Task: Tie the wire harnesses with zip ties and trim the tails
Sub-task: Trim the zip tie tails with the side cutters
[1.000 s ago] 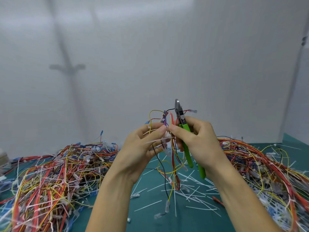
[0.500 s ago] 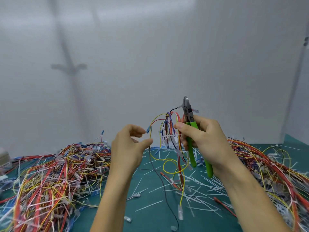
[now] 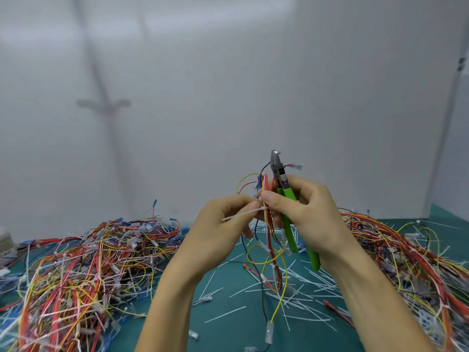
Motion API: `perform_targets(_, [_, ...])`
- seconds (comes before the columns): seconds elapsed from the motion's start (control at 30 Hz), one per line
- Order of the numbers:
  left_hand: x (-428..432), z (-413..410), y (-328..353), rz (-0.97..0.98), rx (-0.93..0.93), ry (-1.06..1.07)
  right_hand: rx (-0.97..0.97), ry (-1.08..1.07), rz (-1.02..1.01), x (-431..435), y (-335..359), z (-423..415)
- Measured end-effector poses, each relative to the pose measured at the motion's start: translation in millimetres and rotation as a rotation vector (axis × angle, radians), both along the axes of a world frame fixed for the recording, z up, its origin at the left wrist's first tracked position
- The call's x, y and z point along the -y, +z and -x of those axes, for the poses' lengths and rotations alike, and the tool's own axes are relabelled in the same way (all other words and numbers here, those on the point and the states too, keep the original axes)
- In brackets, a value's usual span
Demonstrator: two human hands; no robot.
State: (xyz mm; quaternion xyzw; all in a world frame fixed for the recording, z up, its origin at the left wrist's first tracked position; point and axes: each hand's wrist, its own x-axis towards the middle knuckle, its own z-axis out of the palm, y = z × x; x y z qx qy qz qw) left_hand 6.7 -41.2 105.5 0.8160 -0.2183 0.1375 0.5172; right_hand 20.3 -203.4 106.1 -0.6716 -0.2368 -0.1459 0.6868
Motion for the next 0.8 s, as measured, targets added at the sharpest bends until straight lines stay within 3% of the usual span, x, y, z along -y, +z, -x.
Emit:
perform_targets(0.33, [7, -5, -8, 0.288, -0.193, -0.137, 0.087, -0.087, -0.018, -7, -8, -9])
perform_targets(0.5, [12, -7, -11, 0.544, -0.327, -0.276, 0.085, -0.219, 0.119, -7, -13, -13])
perform_targets(0.8, [13, -14, -11, 0.767, -0.495, -0.257, 0.08, -0.329, 0.283, -7, -12, -10])
